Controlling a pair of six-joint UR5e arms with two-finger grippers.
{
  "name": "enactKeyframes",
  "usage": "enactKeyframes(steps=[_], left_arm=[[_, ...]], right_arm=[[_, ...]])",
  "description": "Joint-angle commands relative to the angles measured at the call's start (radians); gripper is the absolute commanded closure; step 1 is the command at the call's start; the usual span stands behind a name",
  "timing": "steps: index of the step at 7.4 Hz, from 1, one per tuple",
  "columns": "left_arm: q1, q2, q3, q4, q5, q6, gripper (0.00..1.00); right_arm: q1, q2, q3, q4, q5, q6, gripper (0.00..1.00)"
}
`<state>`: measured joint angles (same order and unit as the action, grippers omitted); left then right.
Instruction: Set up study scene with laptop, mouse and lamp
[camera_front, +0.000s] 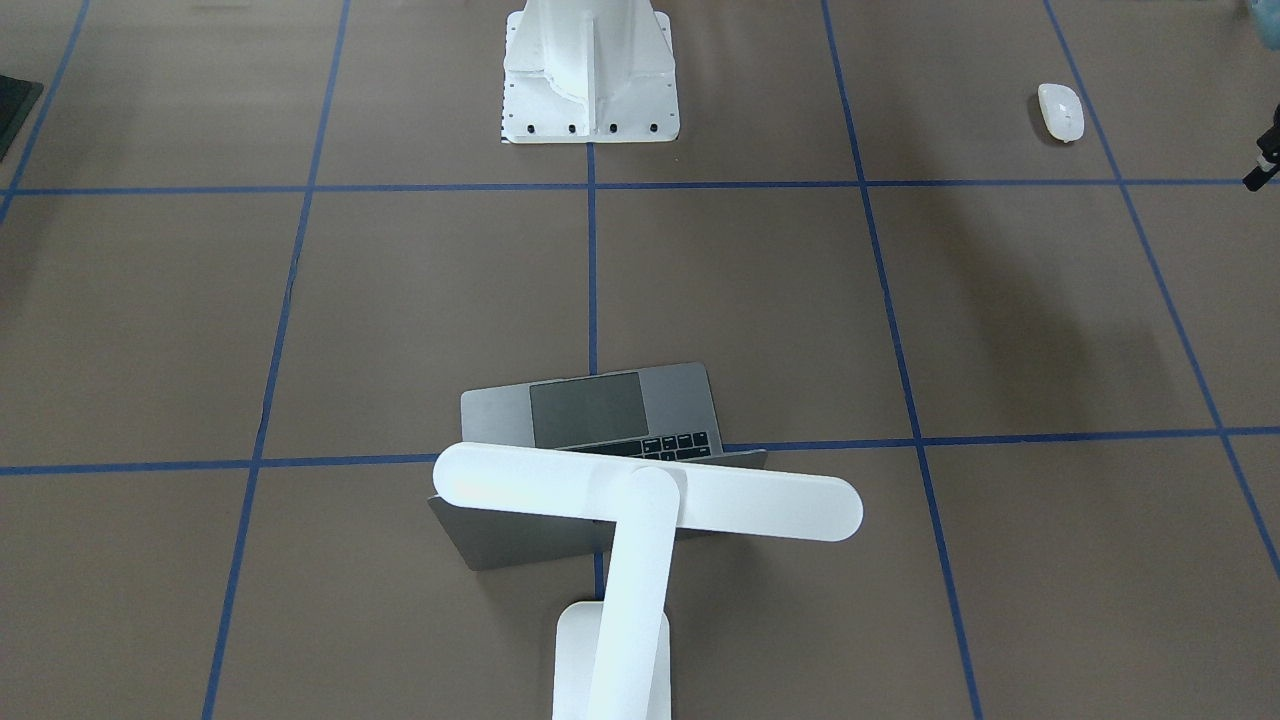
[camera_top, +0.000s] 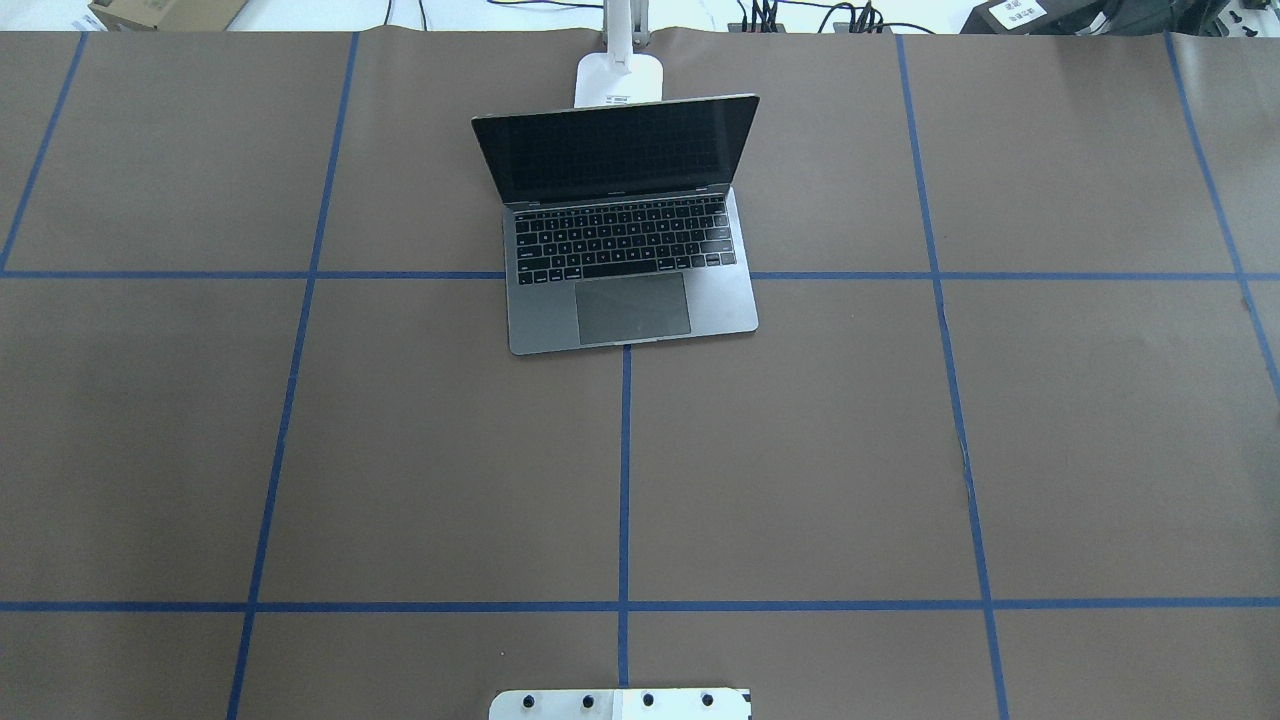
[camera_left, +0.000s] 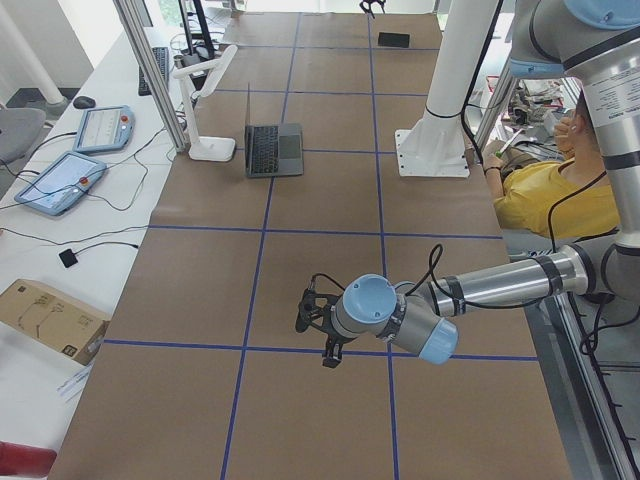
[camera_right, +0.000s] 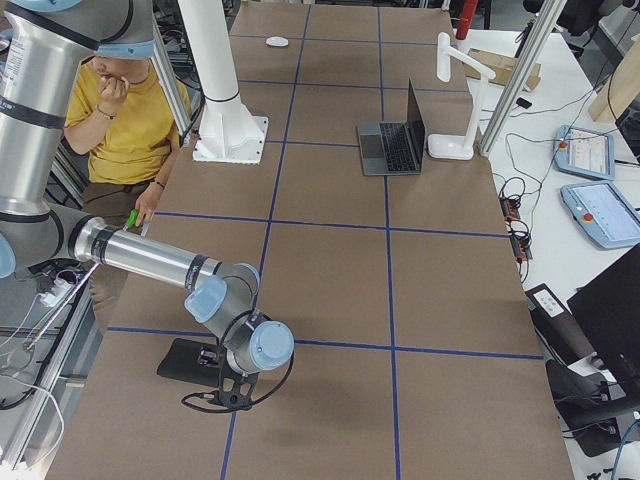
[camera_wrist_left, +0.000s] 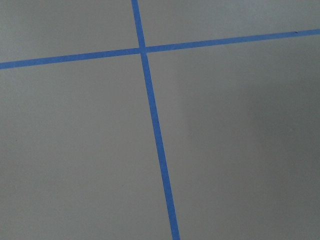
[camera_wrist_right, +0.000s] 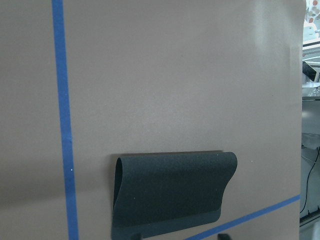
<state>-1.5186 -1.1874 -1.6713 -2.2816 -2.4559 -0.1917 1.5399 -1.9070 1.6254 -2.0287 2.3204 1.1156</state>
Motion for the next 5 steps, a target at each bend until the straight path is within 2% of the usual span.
enactKeyframes(steps=[1, 5], left_arm=[[0.000, 0.000, 0.001, 0.001, 0.000, 0.000, 0.00], [0.000, 0.000, 0.002, 0.001, 0.000, 0.000, 0.00]], right_arm=[[-0.047, 0.051, -0.061, 0.002, 0.011, -0.005, 0.23], [-0.132, 0.045, -0.127, 0.007, 0.031, -0.008, 0.28]])
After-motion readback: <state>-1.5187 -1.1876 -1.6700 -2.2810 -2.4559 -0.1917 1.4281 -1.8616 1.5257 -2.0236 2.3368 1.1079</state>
